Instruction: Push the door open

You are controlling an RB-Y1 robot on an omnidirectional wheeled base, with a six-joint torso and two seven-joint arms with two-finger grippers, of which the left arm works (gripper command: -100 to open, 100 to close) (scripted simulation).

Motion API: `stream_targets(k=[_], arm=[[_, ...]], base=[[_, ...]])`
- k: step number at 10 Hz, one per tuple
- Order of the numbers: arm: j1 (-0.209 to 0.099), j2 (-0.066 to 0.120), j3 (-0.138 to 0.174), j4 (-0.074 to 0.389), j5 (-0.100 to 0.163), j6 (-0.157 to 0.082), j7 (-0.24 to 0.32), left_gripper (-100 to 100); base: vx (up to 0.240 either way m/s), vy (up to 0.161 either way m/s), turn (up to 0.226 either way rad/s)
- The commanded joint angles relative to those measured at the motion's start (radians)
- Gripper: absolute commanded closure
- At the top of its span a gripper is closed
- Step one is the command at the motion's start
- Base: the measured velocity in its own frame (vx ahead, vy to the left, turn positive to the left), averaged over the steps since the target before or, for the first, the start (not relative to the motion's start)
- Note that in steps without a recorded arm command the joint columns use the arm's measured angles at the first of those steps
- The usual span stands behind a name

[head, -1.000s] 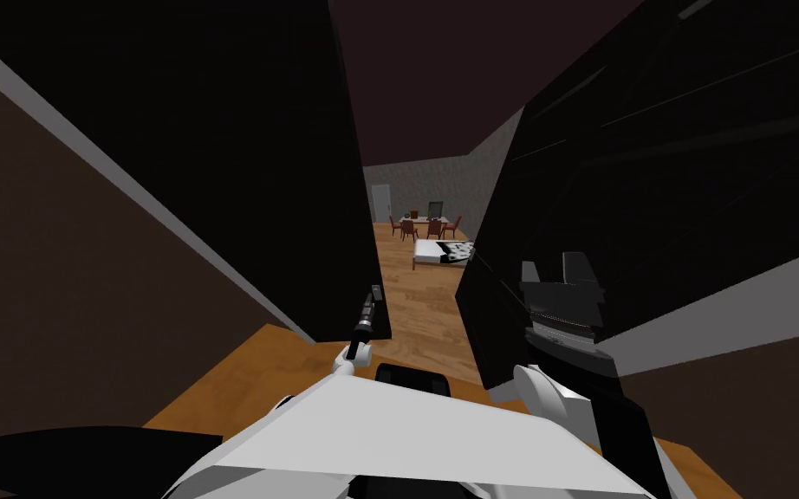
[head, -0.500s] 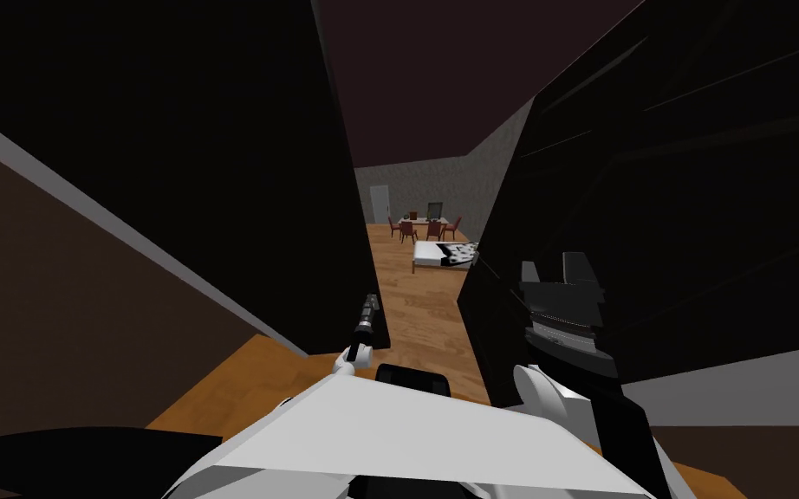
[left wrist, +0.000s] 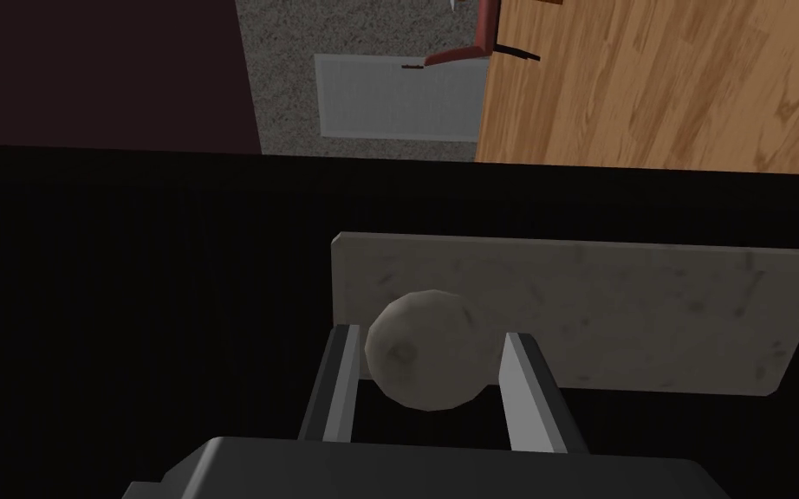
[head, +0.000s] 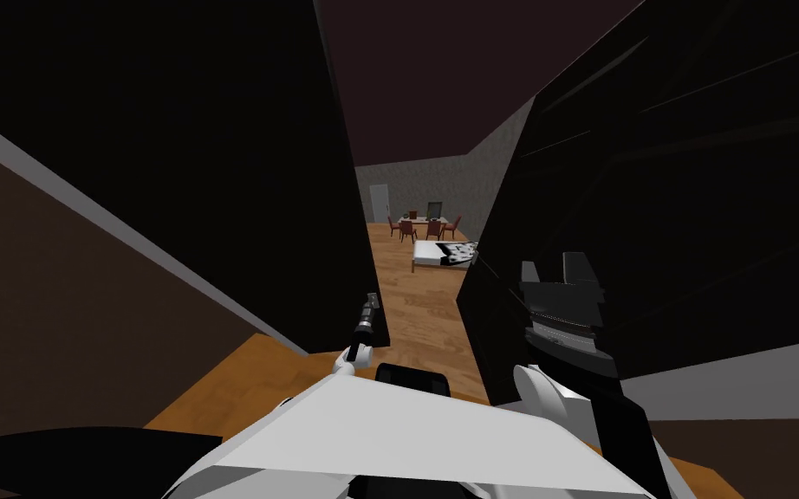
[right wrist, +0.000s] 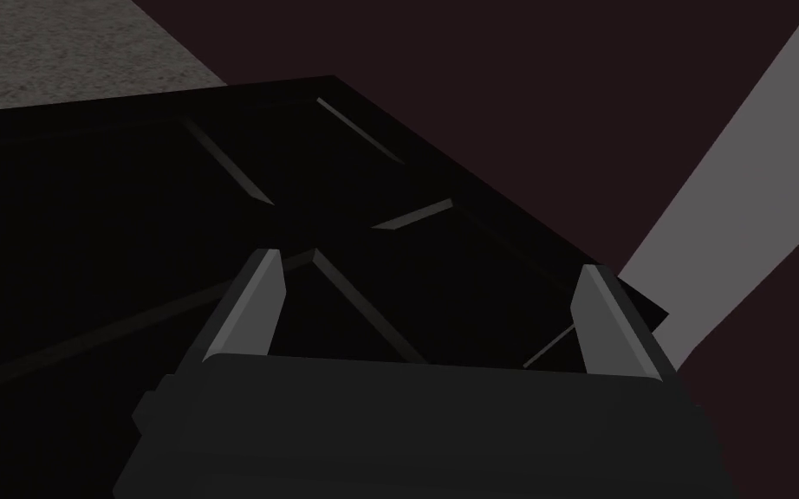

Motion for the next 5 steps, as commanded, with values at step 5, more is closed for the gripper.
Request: stream_targets(k=[5], arm=[[0.014, 0.018, 0.04, -0.016, 0.037, 0.001, -0.027, 100]], base=[[0.107, -0.008, -0.037]])
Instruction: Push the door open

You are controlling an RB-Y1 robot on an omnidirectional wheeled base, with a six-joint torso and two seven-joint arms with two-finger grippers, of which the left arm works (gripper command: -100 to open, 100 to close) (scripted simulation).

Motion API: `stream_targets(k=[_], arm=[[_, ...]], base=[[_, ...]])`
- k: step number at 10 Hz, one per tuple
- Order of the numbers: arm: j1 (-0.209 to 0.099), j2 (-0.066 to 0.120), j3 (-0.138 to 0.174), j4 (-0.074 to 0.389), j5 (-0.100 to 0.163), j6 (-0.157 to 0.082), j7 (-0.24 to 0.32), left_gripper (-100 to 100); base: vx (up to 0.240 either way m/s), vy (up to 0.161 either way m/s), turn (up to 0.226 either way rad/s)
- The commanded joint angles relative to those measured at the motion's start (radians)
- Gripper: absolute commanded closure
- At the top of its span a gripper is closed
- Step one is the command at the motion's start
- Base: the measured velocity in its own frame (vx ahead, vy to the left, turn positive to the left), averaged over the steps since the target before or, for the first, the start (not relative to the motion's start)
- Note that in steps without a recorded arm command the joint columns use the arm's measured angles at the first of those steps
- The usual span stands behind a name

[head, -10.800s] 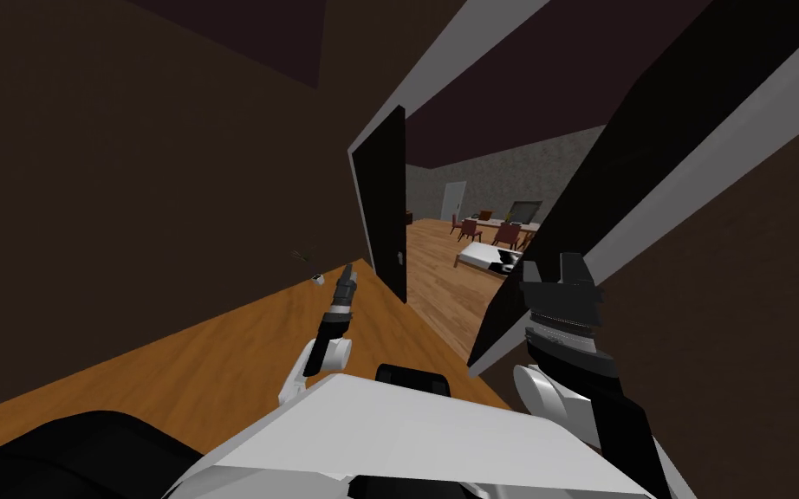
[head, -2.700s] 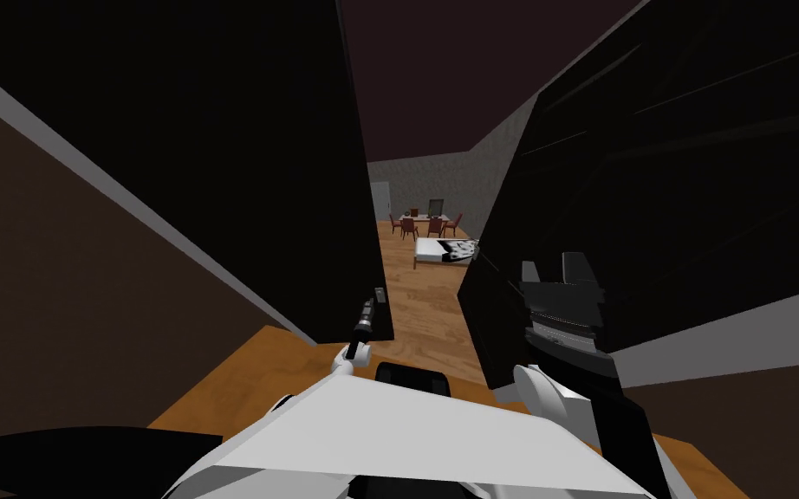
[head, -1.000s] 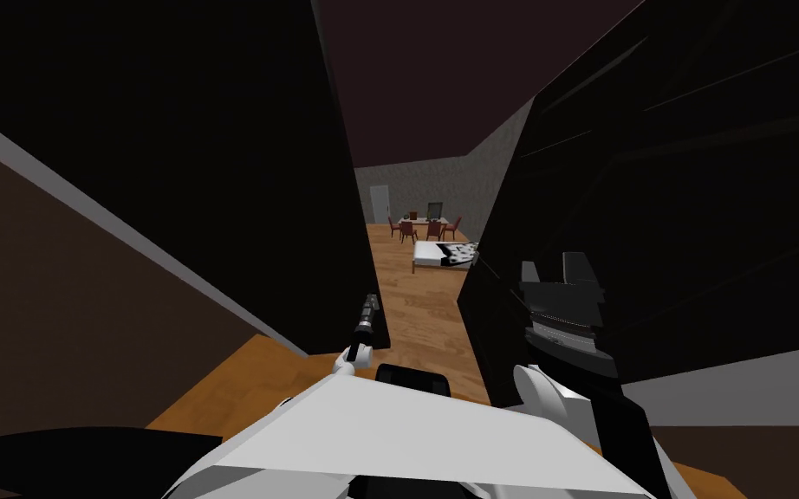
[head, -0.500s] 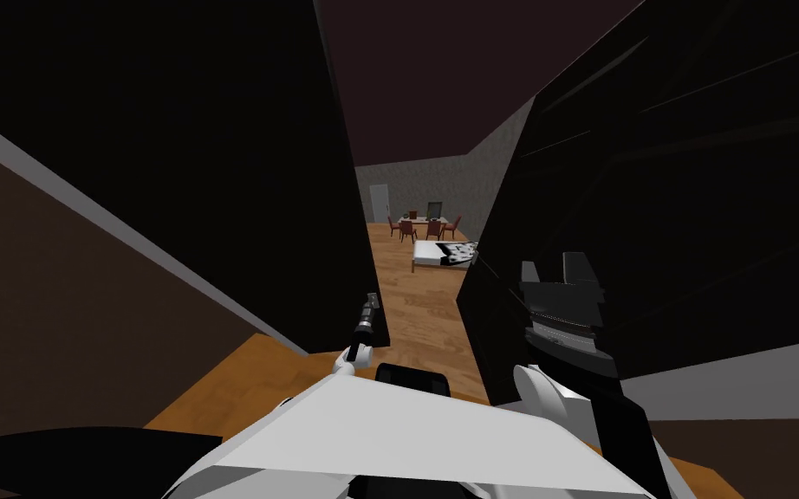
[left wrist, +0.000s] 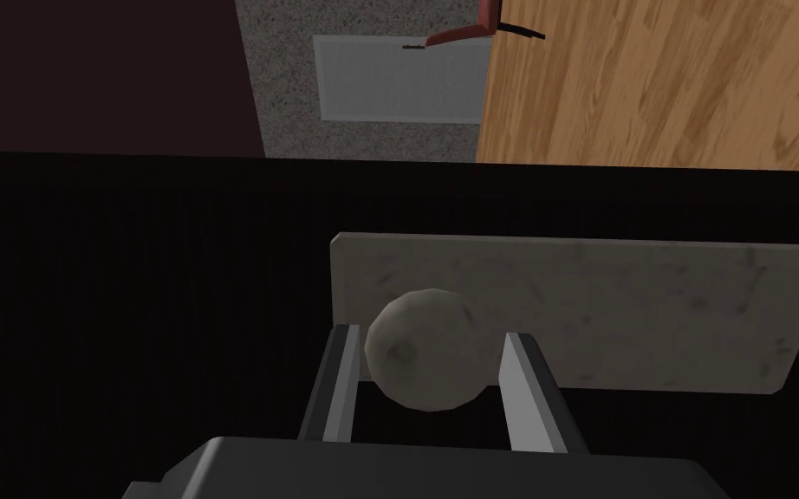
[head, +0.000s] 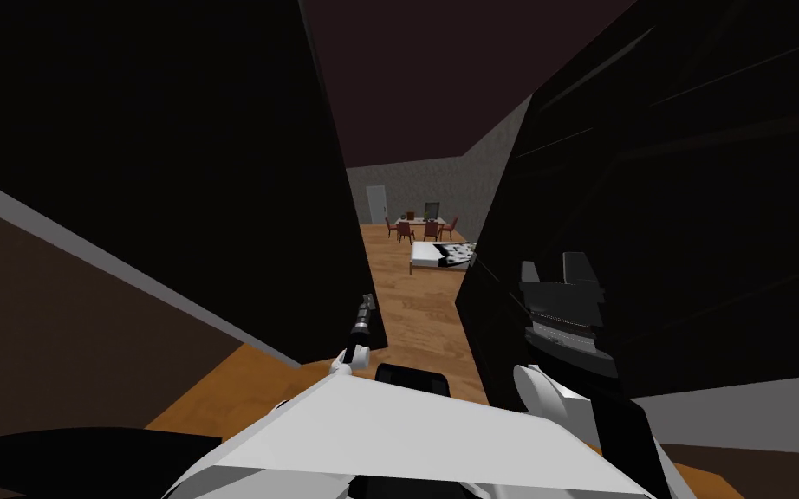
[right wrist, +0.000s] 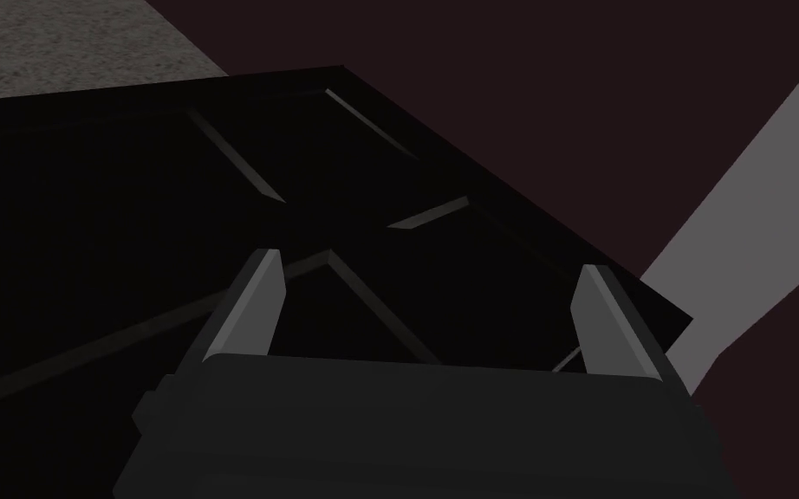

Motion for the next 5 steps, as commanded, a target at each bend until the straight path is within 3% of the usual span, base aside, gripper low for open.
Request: stream_targets(k=[1, 3, 4, 5], arm=[[0.009, 0.01, 0.021, -0.03, 0.016, 0.01, -0.015, 100], [0.009, 0.01, 0.021, -0.03, 0.016, 0.01, -0.015, 100], [0.018, 0.017, 0.048, -0.041, 0.041, 0.01, -0.033, 100], [0.02, 0.018, 0.055, -0.045, 0.048, 0.01, -0.038, 100]], base=[[0.123, 0.008, -0.032], [0.065, 0.007, -0.014], [0.133, -0.033, -0.083], [0.164, -0.01, -0.04]])
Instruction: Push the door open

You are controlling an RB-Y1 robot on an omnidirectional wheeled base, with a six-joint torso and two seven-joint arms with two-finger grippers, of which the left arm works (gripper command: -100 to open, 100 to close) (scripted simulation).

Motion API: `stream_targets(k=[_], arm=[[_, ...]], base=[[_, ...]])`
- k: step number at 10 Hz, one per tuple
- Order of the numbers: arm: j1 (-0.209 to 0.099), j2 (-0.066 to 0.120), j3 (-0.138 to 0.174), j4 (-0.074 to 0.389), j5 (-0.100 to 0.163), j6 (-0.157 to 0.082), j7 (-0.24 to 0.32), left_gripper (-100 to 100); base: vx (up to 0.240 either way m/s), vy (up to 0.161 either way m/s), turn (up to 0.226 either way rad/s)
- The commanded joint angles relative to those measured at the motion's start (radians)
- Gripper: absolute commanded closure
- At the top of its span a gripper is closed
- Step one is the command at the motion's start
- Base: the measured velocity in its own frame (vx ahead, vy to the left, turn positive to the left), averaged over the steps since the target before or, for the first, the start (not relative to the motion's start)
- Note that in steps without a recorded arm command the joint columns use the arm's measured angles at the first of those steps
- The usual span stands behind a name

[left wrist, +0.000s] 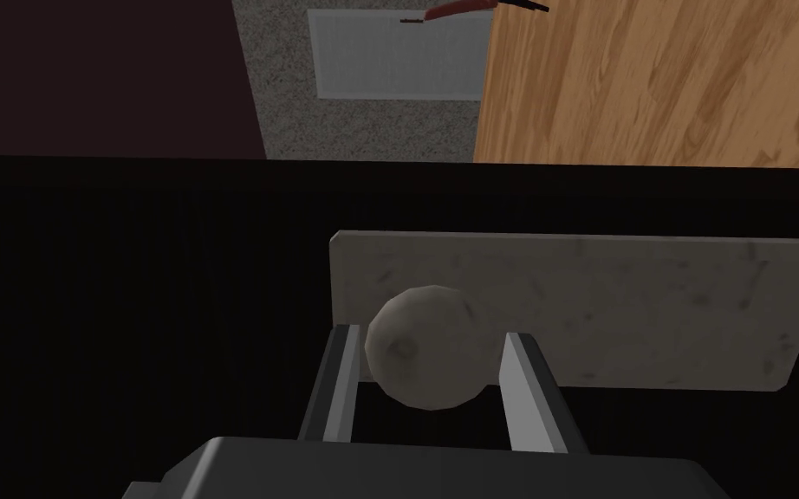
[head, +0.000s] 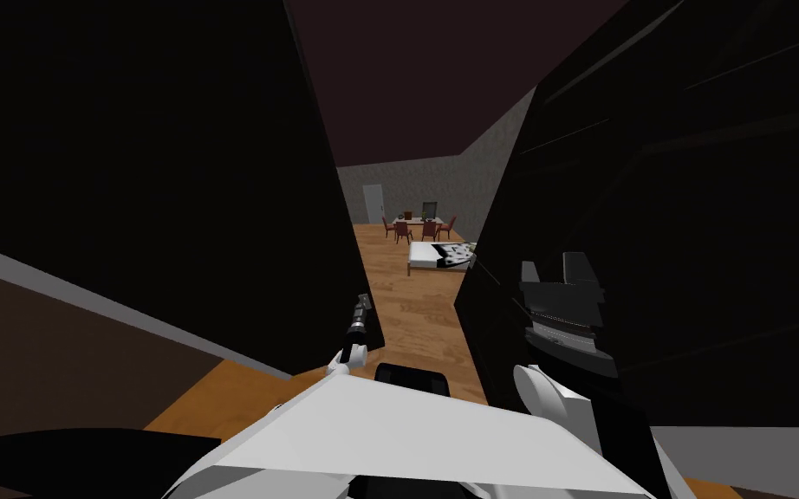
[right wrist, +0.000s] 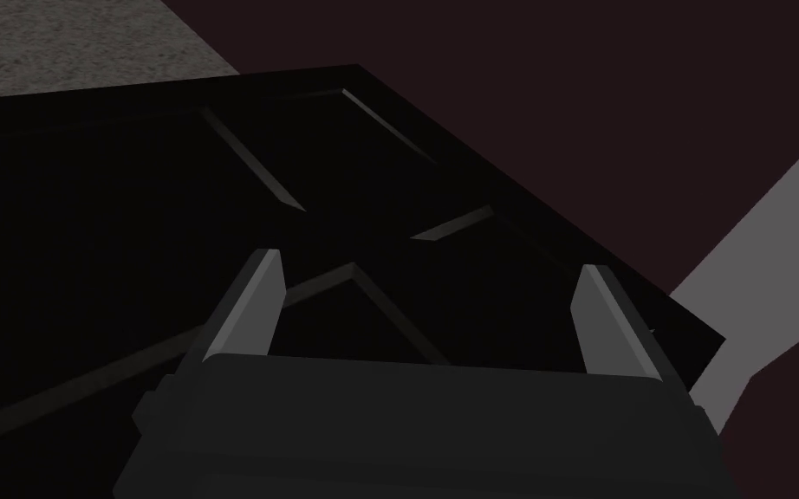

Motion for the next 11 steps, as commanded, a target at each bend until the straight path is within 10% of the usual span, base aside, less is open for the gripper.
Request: stream_targets(k=[1, 4, 11], arm=[[0.014, 0.013, 0.03, -0.023, 0.023, -0.008, -0.018, 100], [0.014, 0.013, 0.03, -0.023, 0.023, -0.008, -0.018, 100], [0.048, 0.019, 0.134, -0.067, 0.119, -0.006, -0.088, 100]], base=[[0.162, 0.022, -0.053], [0.062, 0.011, -0.007], [0.142, 0.012, -0.034]])
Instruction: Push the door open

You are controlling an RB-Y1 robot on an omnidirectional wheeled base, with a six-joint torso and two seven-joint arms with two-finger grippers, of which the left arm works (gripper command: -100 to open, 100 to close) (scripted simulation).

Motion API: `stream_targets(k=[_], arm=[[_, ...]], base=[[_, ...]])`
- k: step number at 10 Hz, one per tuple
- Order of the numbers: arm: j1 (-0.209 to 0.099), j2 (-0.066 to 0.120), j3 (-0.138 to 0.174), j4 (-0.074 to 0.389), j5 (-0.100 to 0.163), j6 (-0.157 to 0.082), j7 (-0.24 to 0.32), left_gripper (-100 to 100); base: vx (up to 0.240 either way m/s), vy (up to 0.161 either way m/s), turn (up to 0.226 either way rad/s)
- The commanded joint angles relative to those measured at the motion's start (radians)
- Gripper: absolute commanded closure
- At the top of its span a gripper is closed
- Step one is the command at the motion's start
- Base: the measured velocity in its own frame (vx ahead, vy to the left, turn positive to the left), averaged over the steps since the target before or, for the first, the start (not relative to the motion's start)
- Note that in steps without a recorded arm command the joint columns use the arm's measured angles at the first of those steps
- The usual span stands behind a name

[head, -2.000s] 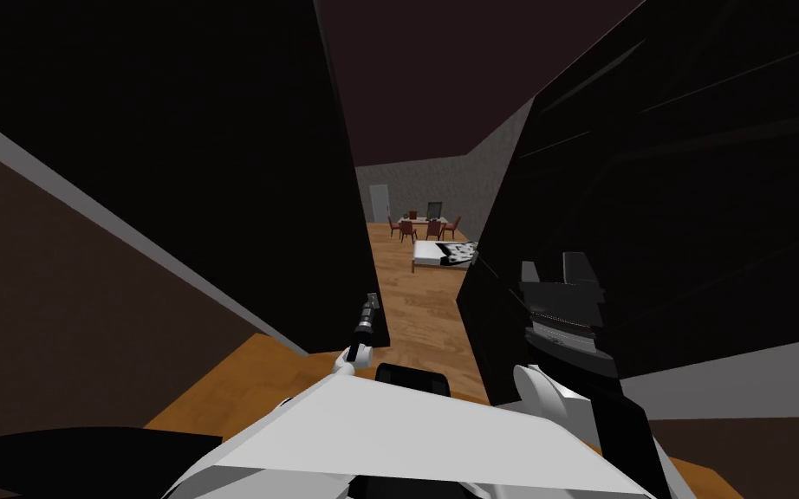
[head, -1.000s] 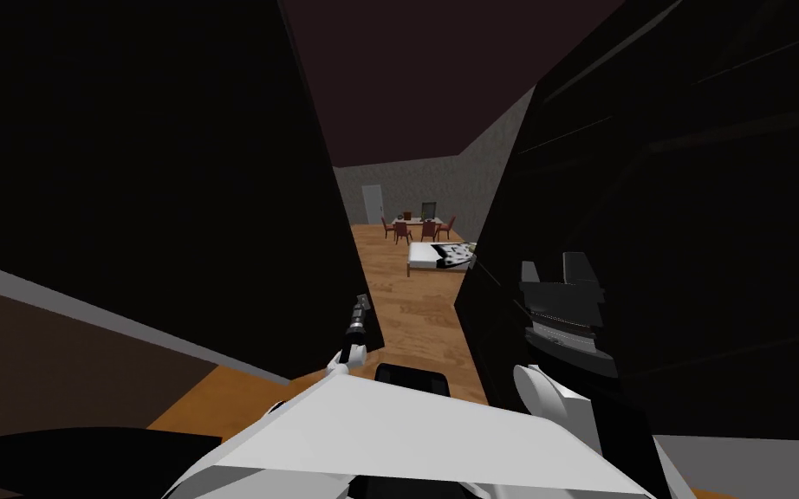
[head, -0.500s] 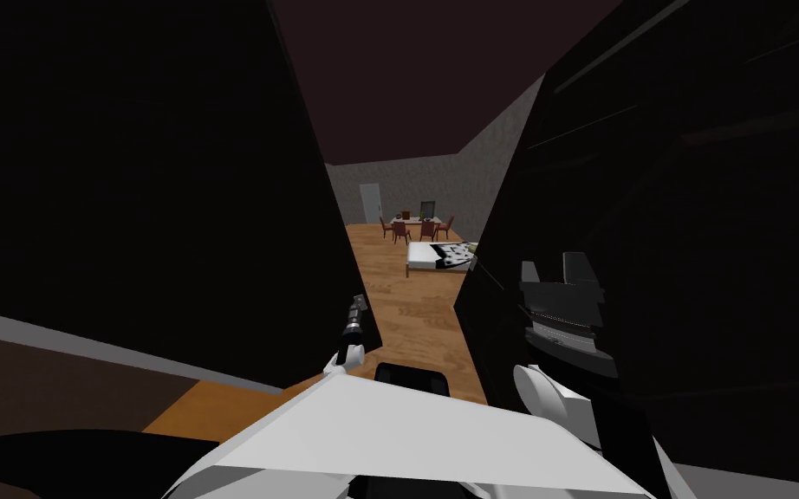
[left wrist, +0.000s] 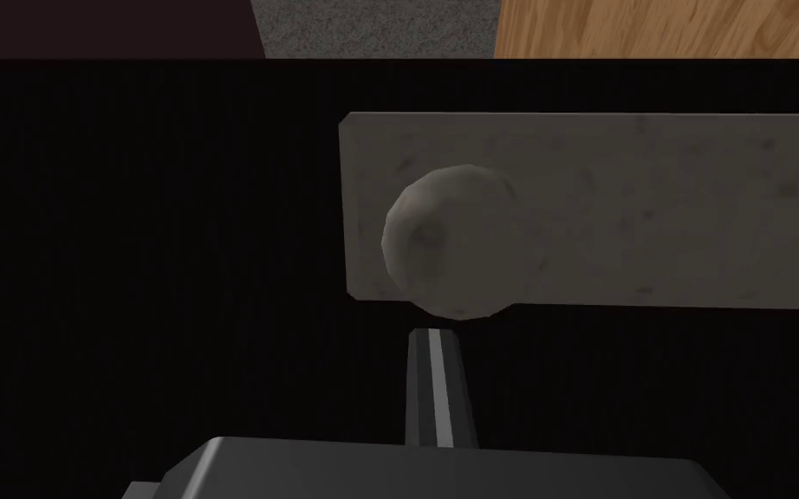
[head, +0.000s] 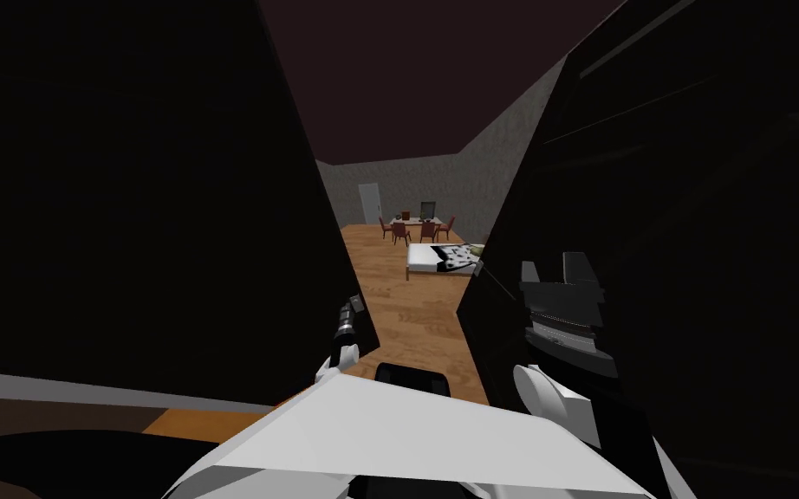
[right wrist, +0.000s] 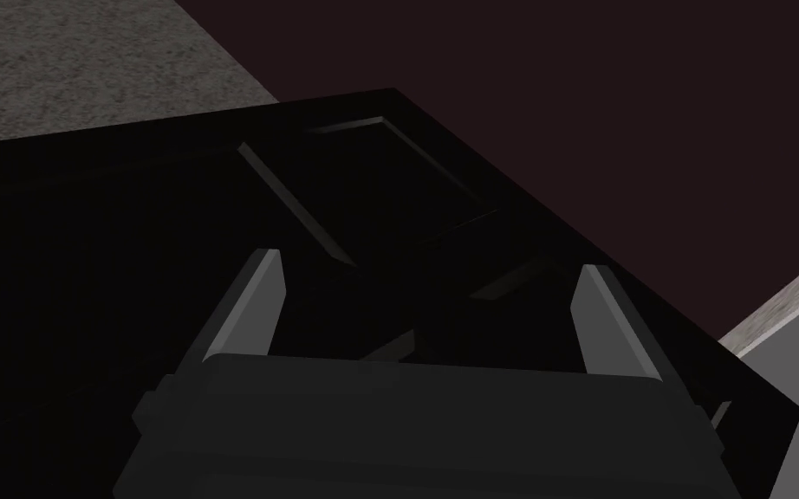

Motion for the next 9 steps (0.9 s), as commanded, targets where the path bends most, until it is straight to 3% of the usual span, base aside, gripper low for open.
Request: stream_targets(k=[1, 7, 9], arm=[[-0.001, -0.003, 0.004, -0.004, 0.005, 0.007, -0.004, -100], [-0.005, -0.034, 0.019, -0.018, 0.023, 0.031, -0.015, -100], [-0.003, -0.026, 0.02, -0.014, 0.022, 0.024, -0.014, -100]], base=[[-0.001, -0.095, 0.037], [-0.16, -0.181, 0.059], [0.021, -0.026, -0.006]])
